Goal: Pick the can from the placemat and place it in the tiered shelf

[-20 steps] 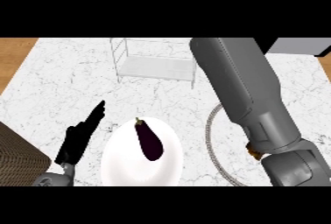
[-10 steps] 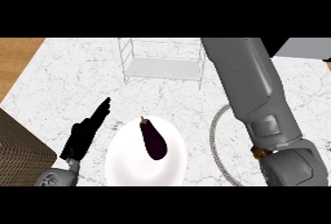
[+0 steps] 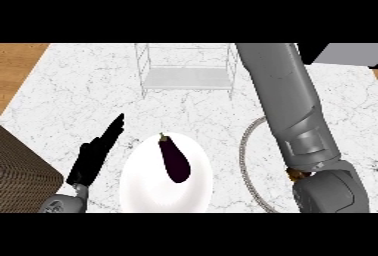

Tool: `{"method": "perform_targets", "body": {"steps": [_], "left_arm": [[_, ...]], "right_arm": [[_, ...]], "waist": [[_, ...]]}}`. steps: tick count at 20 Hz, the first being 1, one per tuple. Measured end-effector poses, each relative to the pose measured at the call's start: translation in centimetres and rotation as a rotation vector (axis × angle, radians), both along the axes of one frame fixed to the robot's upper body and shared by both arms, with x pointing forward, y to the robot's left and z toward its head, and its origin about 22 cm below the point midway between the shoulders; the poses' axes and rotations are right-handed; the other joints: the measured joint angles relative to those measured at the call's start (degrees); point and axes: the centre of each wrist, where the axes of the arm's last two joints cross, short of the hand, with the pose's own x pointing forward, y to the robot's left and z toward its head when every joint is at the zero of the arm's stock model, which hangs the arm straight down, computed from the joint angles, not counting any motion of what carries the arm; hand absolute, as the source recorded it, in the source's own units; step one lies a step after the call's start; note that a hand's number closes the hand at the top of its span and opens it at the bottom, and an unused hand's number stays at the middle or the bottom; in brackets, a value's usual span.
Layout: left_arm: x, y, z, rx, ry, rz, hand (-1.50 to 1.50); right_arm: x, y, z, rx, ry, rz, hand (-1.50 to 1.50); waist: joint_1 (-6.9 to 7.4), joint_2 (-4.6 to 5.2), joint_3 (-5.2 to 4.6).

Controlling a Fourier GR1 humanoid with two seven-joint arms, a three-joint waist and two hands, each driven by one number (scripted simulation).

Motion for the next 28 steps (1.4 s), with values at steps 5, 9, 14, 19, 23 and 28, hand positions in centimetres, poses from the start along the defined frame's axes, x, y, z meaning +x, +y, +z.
{"method": "perform_targets", "body": {"steps": [5, 9, 14, 19, 23, 28], "left_arm": [[-0.7, 1.1, -0.6, 0.0, 0.017, 0.041, 0.0], [-1.3, 1.5, -1.0, -0.003, 0.033, 0.084, 0.0], [-2.5, 2.8, -1.5, -0.002, 0.046, 0.129, 0.0], [-2.8, 2.9, -1.5, -0.006, 0.042, 0.146, 0.0], [-2.9, 3.0, -1.3, 0.0, 0.04, 0.147, 0.0], [-2.5, 3.1, -1.4, -0.006, 0.035, 0.132, 0.0]], "right_arm": [[0.0, -0.7, -0.2, 0.024, -0.134, -0.16, -1.5], [-0.1, -3.3, -0.8, 0.041, -0.152, -0.276, -1.5], [-1.5, -7.2, -2.7, 0.057, -0.121, -0.353, -1.5], [-5.1, -10.6, -4.3, 0.033, -0.126, -0.339, -1.5], [-9.2, -13.8, -5.0, -0.006, -0.125, -0.314, -1.5], [-15.2, -16.6, -4.8, -0.047, -0.111, -0.273, -1.5]], "waist": [[-2.37, -0.47, -0.05], [-4.78, -1.23, -0.05], [-7.11, -2.02, -0.03], [-8.14, -2.25, -0.02], [-7.9, -2.03, -0.03], [-6.95, -1.56, -0.05]]}}
